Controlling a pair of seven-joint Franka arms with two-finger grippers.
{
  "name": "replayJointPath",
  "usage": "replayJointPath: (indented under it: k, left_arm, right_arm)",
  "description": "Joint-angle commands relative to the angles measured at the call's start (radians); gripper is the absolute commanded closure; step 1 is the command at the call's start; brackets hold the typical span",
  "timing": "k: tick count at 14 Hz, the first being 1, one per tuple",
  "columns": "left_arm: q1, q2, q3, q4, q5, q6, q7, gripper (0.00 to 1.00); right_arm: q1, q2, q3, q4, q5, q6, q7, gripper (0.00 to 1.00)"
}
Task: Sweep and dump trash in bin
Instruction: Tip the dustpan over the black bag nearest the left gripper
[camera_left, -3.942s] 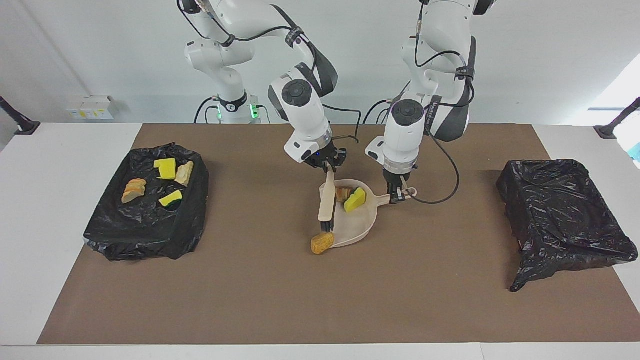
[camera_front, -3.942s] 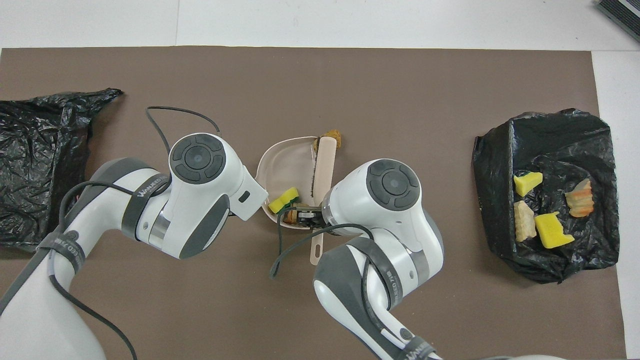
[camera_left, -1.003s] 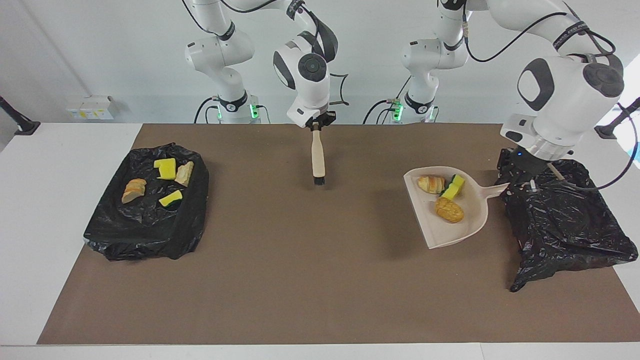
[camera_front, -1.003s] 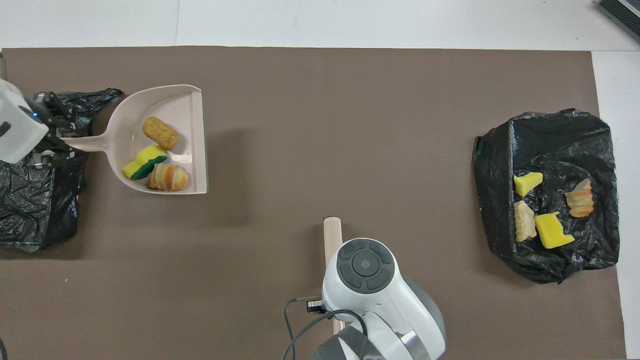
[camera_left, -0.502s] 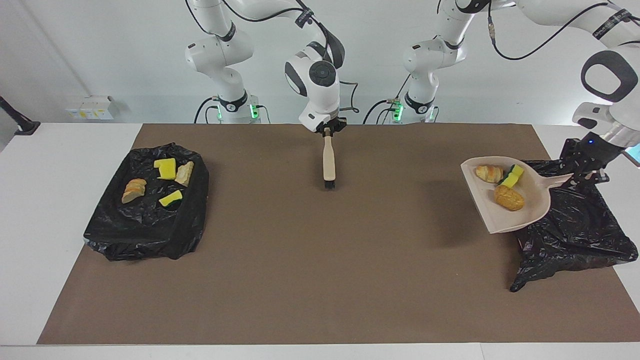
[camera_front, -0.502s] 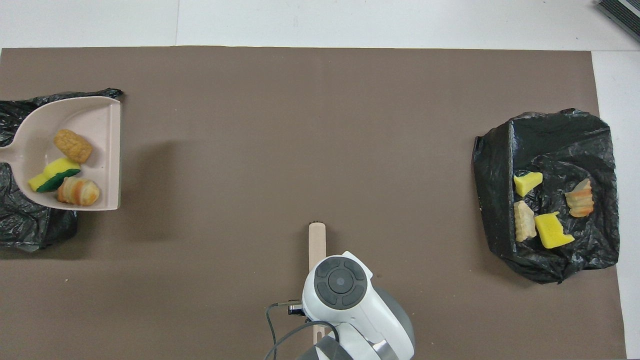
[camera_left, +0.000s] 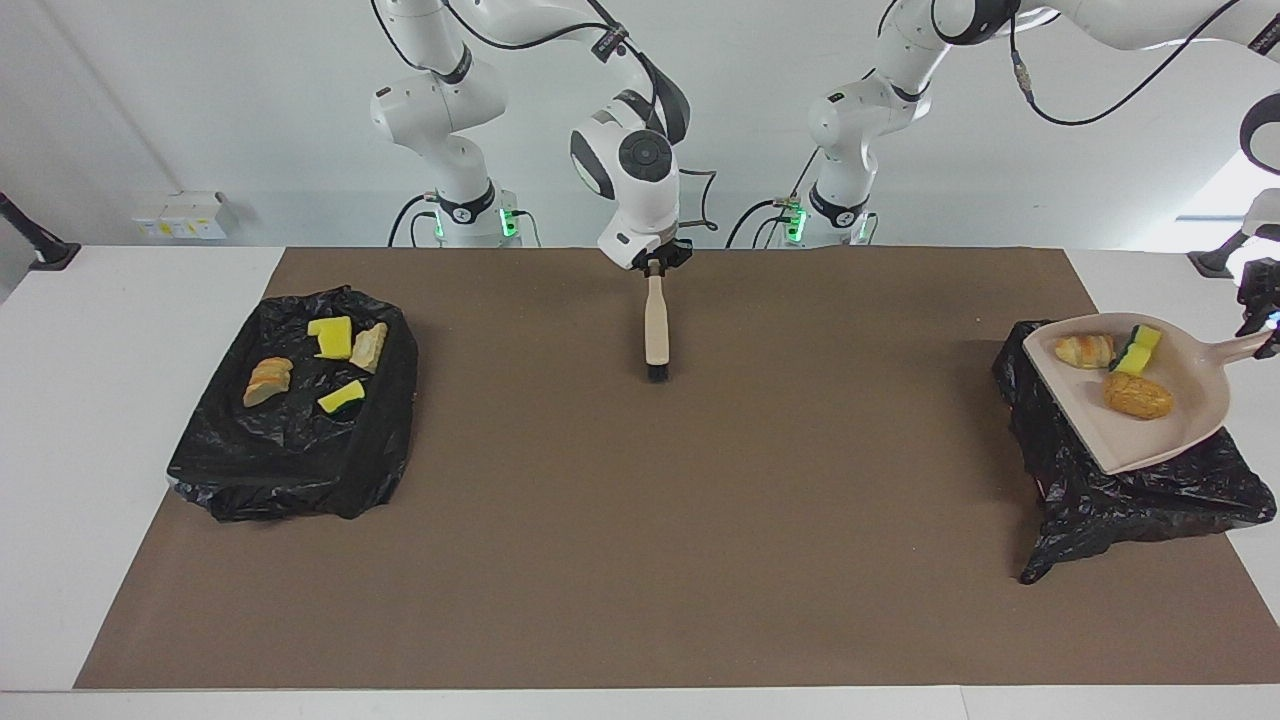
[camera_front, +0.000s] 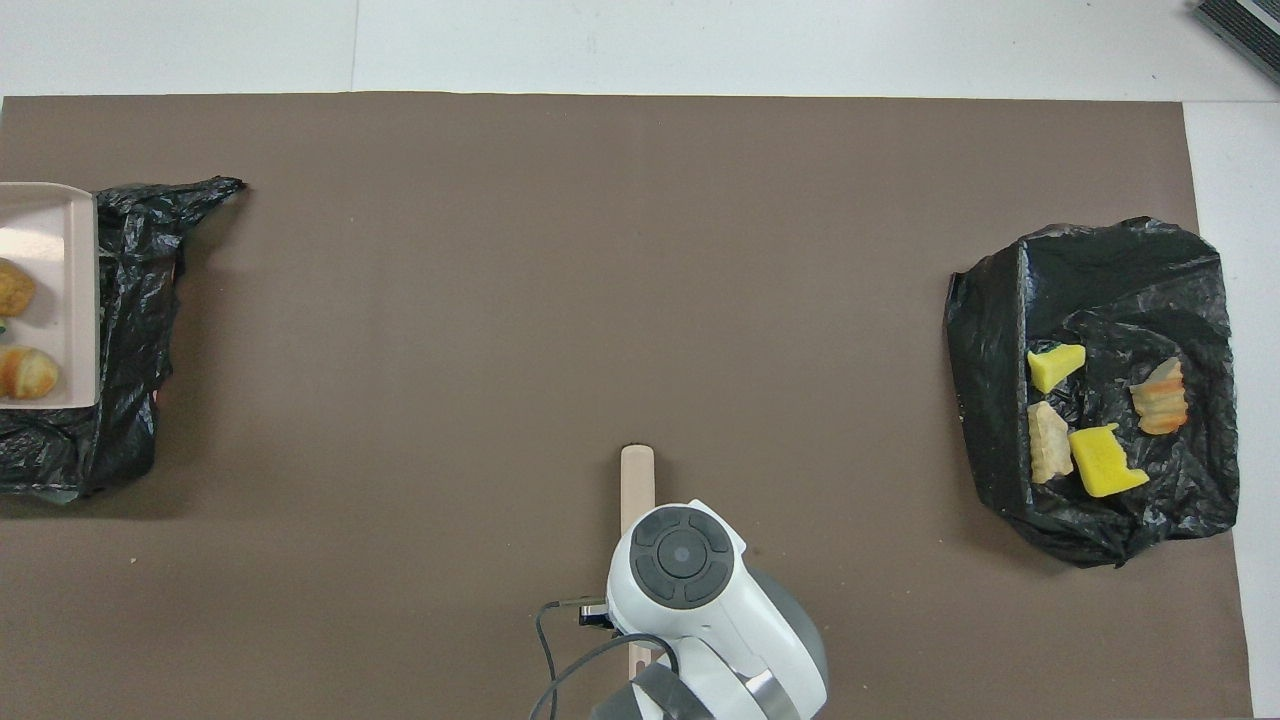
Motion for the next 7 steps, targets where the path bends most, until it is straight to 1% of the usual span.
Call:
replayJointPath:
  k: [1, 2, 3, 4, 6, 7]
  left_arm:
    - [-0.005, 0.006, -0.008, -0.002, 0.171, 0.07, -0.047, 1.0]
    - [-0.013, -0.015, -0.008, -0.051, 0.252, 0.102, -0.085, 1.0]
    - [-0.014, -0.046, -0.008, -0.098, 0.312, 0.128, -0.128, 1.0]
    - [-0.016, -0.072, -0.01, -0.155, 0.383, 0.166, -0.159, 1.0]
    - [-0.019, -0.121, -0.01, -0.247, 0.516, 0.241, -0.193, 1.0]
    - [-0.025, -0.132, -0.011, -0.261, 0.576, 0.248, -0.227, 1.0]
  right_arm:
    - [-0.007, 0.008, -0.002, -0.007, 0.019, 0.027, 0.002, 0.53]
    - [-0.007, 0.009, -0.002, -0.002, 0.014, 0.026, 0.001, 0.28]
    - [-0.009, 0.015, -0.002, 0.008, -0.001, 0.018, 0.001, 0.07]
    - [-0.01, 0.022, -0.003, 0.027, -0.005, 0.017, -0.002, 0.0]
    - [-0.021, 0.019, -0.009, 0.06, -0.025, 0.014, -0.008, 0.0]
    - [-0.039, 0.011, -0.009, 0.079, -0.03, 0.012, -0.008, 0.0]
